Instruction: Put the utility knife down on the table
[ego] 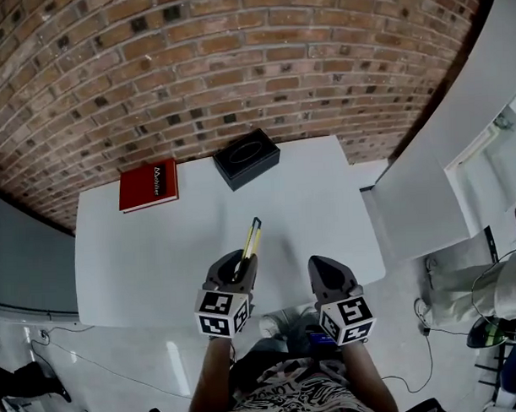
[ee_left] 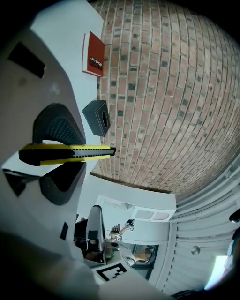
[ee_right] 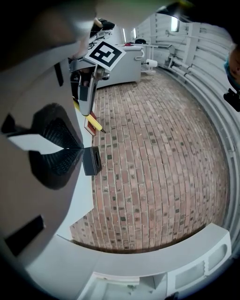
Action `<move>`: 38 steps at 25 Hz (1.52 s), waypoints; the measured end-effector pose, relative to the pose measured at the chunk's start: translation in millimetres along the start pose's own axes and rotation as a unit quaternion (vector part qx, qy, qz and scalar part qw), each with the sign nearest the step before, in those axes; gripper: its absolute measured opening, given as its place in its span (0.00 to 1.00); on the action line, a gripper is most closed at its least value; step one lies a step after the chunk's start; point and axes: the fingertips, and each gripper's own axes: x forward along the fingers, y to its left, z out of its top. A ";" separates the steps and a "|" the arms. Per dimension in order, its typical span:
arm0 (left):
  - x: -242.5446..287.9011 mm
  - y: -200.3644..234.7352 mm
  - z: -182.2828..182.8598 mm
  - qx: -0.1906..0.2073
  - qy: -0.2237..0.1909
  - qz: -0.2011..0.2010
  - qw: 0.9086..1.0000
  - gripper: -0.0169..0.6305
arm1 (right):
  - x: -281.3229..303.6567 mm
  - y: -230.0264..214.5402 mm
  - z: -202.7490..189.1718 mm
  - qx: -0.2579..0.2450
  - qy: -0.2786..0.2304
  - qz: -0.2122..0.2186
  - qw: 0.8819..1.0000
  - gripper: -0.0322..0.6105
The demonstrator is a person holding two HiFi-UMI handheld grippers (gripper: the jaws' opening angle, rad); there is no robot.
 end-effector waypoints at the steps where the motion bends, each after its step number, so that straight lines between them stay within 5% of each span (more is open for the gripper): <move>1: 2.8 0.2 0.6 0.000 0.001 -0.001 1.000 0.21 | 0.2 -2.0 1.8 -0.001 -0.001 -0.002 1.000 0.05; 29: 57.8 2.4 -77.2 -0.023 0.105 0.019 0.994 0.21 | 30.6 -46.6 -74.3 0.007 0.107 0.019 0.994 0.05; 38: 73.4 -6.3 -118.6 0.002 0.157 0.013 0.988 0.21 | 31.2 -61.4 -101.2 0.020 0.136 0.016 0.990 0.05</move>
